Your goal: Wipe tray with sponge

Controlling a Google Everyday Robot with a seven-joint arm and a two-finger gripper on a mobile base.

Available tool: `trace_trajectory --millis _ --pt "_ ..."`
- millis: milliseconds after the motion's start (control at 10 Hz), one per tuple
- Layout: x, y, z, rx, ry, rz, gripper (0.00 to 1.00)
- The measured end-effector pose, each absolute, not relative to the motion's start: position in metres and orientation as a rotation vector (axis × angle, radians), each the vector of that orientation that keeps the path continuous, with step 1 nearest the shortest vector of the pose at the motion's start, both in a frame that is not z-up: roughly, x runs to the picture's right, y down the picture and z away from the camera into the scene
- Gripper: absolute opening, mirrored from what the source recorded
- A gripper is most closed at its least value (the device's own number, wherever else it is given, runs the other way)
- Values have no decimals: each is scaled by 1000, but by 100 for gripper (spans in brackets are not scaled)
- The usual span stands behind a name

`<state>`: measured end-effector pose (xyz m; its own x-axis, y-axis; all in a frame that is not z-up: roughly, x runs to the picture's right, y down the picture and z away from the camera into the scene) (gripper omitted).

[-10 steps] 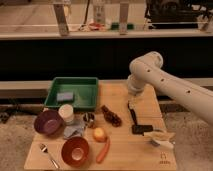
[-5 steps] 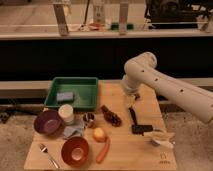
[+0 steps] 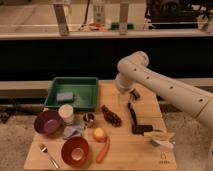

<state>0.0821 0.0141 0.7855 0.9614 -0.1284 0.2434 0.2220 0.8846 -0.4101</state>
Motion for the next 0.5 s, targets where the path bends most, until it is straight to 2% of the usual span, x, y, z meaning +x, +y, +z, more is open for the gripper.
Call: trace_trajectory --millis 500 --pt "41 7 801 -445 -254 -222 80"
